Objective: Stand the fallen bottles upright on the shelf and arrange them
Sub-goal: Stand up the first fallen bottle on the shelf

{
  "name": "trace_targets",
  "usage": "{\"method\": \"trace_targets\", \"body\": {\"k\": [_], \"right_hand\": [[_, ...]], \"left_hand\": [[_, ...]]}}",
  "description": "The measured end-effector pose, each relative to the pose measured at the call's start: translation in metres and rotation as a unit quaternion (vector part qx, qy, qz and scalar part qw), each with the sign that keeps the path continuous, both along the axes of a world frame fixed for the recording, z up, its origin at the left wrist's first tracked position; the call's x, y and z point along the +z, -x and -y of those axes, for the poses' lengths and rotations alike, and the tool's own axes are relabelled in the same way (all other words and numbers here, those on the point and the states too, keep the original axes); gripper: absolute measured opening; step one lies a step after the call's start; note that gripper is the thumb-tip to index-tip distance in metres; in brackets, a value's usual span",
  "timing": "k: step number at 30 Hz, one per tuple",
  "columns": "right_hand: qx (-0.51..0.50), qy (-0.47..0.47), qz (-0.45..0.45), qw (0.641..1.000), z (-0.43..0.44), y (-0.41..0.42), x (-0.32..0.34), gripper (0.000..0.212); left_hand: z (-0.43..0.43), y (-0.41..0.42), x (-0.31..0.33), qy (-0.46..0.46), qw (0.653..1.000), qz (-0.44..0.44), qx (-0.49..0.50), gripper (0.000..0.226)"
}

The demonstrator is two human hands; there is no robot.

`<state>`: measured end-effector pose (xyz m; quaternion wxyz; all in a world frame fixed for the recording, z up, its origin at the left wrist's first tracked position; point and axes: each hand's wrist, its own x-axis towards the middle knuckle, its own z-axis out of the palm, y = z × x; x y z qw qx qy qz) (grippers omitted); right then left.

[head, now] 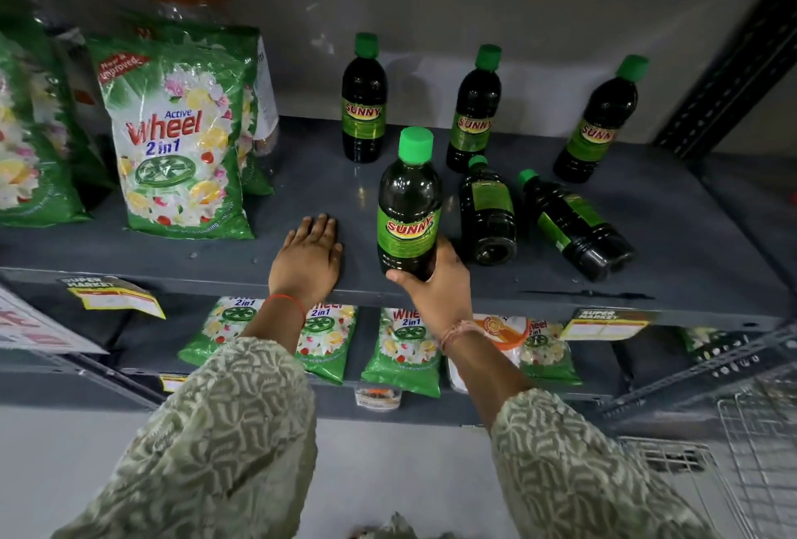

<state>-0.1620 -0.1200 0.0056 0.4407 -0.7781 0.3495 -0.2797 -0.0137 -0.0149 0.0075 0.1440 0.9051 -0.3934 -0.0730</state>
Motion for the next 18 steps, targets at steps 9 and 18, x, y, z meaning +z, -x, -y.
{"method": "trace_targets", "body": {"k": [9,18], "right_hand": [[-0.014,0.0,0.008,1.0,-0.018,0.026,0.01,0.096],[-0.113,-0.082,-0.276,0.951,0.11,-0.002,0.063,0.106]], "left_hand": [[0.004,0.004,0.003,-0.004,1.0,-0.011,0.006,0.051],[0.022,0.019,-0.002,-0.007,1.0,0.0,0.024,0.051]]}}
